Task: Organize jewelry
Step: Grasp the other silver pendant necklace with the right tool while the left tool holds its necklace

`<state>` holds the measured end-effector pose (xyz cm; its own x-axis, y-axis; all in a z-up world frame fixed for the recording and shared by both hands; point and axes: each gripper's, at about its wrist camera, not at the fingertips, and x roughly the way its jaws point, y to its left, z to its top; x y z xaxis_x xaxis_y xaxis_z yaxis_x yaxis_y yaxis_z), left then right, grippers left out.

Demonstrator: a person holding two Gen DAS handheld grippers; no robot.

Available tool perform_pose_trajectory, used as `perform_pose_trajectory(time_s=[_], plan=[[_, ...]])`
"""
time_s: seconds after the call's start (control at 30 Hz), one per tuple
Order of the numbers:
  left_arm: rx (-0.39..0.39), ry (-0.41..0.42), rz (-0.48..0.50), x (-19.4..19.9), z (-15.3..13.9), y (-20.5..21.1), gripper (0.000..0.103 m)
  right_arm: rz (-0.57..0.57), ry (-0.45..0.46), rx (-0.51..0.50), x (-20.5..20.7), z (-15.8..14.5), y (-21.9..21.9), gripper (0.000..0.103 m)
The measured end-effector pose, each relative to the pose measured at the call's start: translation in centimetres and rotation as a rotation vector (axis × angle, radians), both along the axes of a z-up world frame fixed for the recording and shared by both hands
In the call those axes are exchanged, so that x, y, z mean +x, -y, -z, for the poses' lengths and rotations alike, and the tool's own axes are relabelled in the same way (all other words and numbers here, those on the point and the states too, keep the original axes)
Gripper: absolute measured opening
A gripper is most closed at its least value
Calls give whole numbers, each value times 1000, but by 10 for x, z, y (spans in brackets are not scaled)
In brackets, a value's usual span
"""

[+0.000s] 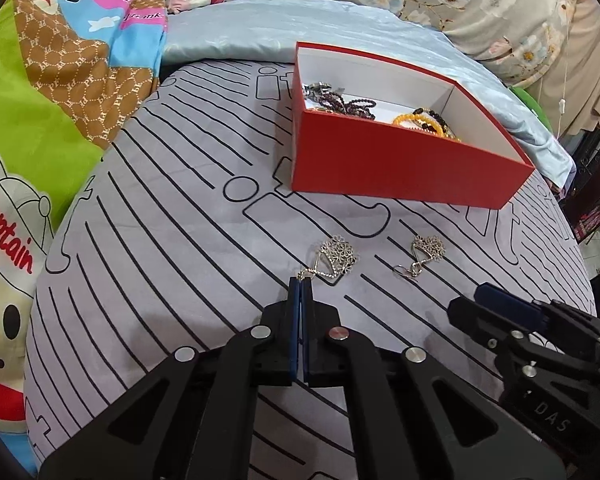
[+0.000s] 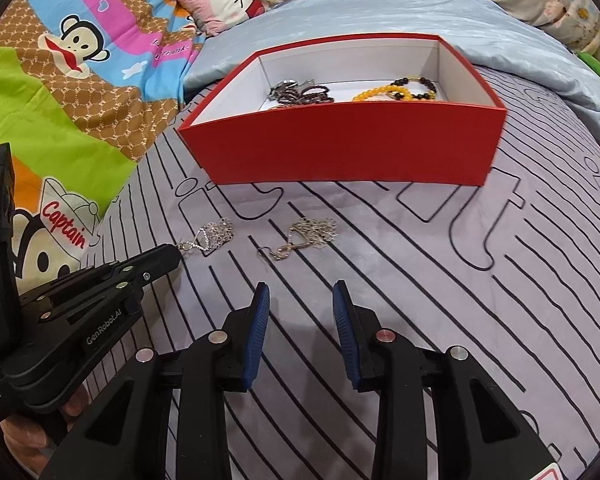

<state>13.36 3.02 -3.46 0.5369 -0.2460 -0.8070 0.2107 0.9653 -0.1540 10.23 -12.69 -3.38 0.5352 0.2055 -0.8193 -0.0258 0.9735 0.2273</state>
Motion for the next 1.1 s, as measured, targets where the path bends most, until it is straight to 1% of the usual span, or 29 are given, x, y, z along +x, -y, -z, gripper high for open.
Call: perform_pose_trajectory(time_s=[0.1, 0.2, 0.43, 0.57, 0.63, 0.83, 1.1], plan=[[-3, 4, -6, 0, -2, -4, 0, -28, -3, 0, 5, 3, -10, 18], [-8, -2, -9, 1, -2, -6, 0, -46, -5, -3, 11, 6, -17, 13], [-9, -18, -9, 1, 3, -8, 0, -58, -8, -8, 25, 10, -23, 10], [-12, -23, -10, 2, 4, -9, 0, -61, -9, -3, 30, 12, -23, 5], [-13, -24, -9, 2, 4, -9, 0, -64, -9, -5, 32, 13, -23, 1], [-18, -25, -5, 3, 5, -8, 0, -63, 1, 7, 32, 10, -18, 0], [-32, -1, 3, 0, -7, -5, 0, -43, 52, 23, 23, -13, -9, 0]])
